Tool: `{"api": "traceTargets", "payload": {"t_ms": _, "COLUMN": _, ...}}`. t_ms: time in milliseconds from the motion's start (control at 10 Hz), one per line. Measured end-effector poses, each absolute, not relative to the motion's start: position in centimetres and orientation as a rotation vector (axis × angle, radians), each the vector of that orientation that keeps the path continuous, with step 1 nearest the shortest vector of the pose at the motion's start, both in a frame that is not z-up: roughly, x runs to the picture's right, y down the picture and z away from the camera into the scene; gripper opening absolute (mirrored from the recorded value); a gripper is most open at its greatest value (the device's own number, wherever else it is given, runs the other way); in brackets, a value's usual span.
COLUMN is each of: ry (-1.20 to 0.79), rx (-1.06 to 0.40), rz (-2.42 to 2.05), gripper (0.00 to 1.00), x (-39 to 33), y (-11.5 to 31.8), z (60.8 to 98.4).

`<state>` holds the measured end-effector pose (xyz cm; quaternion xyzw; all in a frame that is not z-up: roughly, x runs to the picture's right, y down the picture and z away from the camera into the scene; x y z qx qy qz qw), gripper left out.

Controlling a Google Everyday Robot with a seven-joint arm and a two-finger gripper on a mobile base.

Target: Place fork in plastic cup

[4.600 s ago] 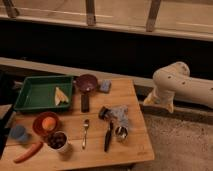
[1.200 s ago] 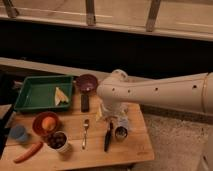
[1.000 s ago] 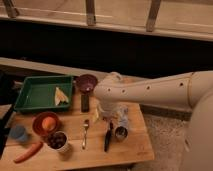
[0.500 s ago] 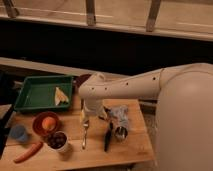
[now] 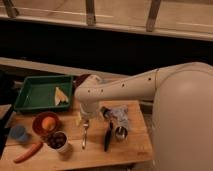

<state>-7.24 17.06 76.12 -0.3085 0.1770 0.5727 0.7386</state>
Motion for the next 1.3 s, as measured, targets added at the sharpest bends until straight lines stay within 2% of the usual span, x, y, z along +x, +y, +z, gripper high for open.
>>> {"api": "traceTargets", "payload": {"t_ms": 500, "ry": 0.385, "rx": -0.707, "rz": 1.229, "gripper": 0.8, "x": -10.8, "y": 17.9, "z": 77.6}}
{"api": "traceTargets", "payload": {"t_ms": 1300, "ry": 0.5, "rx": -0.673, "rz": 1.27, "gripper": 0.8, "x": -9.5, "y": 19.0, "z": 82.7}}
